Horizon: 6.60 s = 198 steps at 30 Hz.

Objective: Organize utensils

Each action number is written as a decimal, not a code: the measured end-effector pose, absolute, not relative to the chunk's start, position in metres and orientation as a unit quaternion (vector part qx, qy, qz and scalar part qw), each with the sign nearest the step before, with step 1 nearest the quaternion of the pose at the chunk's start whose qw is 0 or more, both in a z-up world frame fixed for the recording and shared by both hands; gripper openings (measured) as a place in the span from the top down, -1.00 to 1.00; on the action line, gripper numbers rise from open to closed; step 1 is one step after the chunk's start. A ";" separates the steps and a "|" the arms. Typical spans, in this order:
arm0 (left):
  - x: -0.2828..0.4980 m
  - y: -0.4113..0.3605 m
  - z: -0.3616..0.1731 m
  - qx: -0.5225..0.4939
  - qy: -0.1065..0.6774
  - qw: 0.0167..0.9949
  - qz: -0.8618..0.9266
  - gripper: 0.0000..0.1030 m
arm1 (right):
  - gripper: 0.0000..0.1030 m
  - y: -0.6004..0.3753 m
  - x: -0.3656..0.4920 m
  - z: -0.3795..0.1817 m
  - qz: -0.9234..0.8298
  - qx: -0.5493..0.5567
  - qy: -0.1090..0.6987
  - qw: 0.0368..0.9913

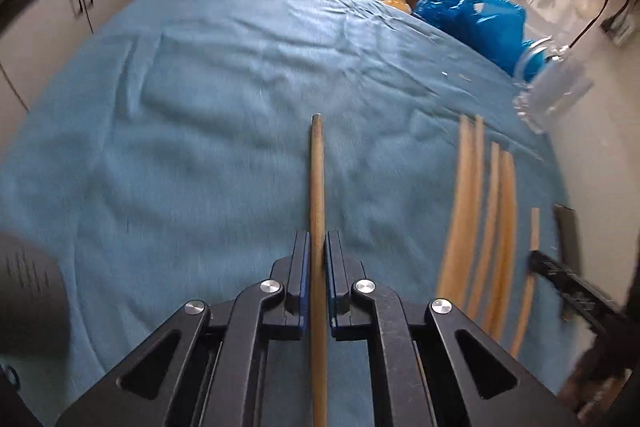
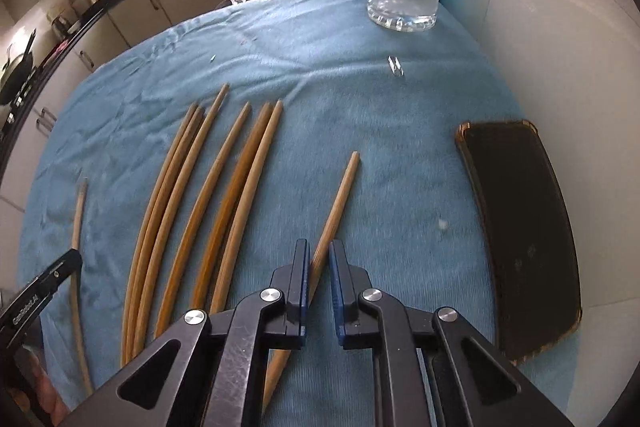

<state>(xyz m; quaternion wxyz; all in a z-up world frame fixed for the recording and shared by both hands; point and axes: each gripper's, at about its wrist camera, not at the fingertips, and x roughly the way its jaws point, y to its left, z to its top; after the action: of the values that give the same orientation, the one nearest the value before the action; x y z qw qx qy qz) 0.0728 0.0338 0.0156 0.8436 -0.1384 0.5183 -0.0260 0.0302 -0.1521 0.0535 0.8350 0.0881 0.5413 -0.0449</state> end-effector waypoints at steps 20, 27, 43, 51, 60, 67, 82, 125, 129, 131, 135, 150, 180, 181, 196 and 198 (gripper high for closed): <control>0.002 0.021 0.018 -0.099 0.586 0.802 -0.068 0.86 | 0.77 -0.152 -0.055 0.054 0.006 0.064 0.615 0.786; 0.019 0.009 0.018 -0.072 0.599 0.795 -0.060 0.77 | 0.38 -0.135 -0.030 0.051 0.002 0.035 0.646 0.762; -0.037 0.040 0.057 -0.132 0.507 0.842 -0.128 0.87 | 0.85 -0.096 -0.087 0.091 0.054 0.034 0.519 0.852; -0.094 0.057 0.107 -0.126 0.399 0.898 -0.134 0.87 | 0.85 -0.064 -0.123 0.151 0.092 0.059 0.408 0.907; -0.144 0.113 0.168 -0.149 0.287 0.937 -0.130 0.87 | 0.85 -0.007 -0.123 0.191 0.144 0.062 0.315 0.936; -0.141 0.178 0.221 -0.170 0.210 0.959 -0.084 0.87 | 0.85 0.045 -0.106 0.231 0.190 0.080 0.245 0.947; -0.052 0.247 0.232 -0.160 0.161 0.974 0.015 0.87 | 0.85 0.163 -0.015 0.251 0.238 0.157 0.159 0.945; -0.108 0.147 0.187 -0.113 0.238 0.964 0.031 0.24 | -0.09 0.068 -0.080 0.187 0.050 -0.006 0.245 0.968; -0.107 0.125 0.180 -0.099 0.253 0.962 0.017 0.24 | -0.09 0.044 -0.084 0.180 0.018 -0.013 0.261 0.965; -0.107 0.112 0.177 -0.089 0.261 0.961 0.010 0.24 | -0.09 0.029 -0.085 0.174 0.003 -0.010 0.272 0.962; -0.106 0.096 0.172 -0.077 0.270 0.960 0.000 0.22 | -0.09 0.006 -0.086 0.165 -0.021 -0.006 0.289 0.957; -0.039 0.035 0.109 -0.058 0.392 0.917 -0.051 0.06 | -0.15 -0.101 -0.069 0.120 -0.038 0.059 0.372 0.925; 0.087 -0.041 0.023 -0.094 0.472 0.865 -0.142 1.00 | 0.18 -0.142 0.009 0.046 0.075 0.150 0.454 0.875; 0.088 -0.046 0.022 -0.078 0.473 0.865 -0.145 1.00 | 0.20 -0.139 0.012 0.045 0.074 0.144 0.454 0.876; 0.084 -0.045 0.019 -0.066 0.477 0.861 -0.166 1.00 | 0.61 -0.163 0.004 0.048 -0.005 0.081 0.470 0.879; 0.083 -0.048 0.022 -0.070 0.474 0.859 -0.180 1.00 | 0.61 -0.176 -0.004 0.048 -0.001 0.110 0.470 0.876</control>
<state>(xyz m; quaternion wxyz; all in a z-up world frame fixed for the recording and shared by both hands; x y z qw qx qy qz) 0.0833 -0.0478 0.0218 0.8592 -0.0698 0.4736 -0.1803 -0.0036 -0.1756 0.0484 0.8760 0.1099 0.4696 -0.0012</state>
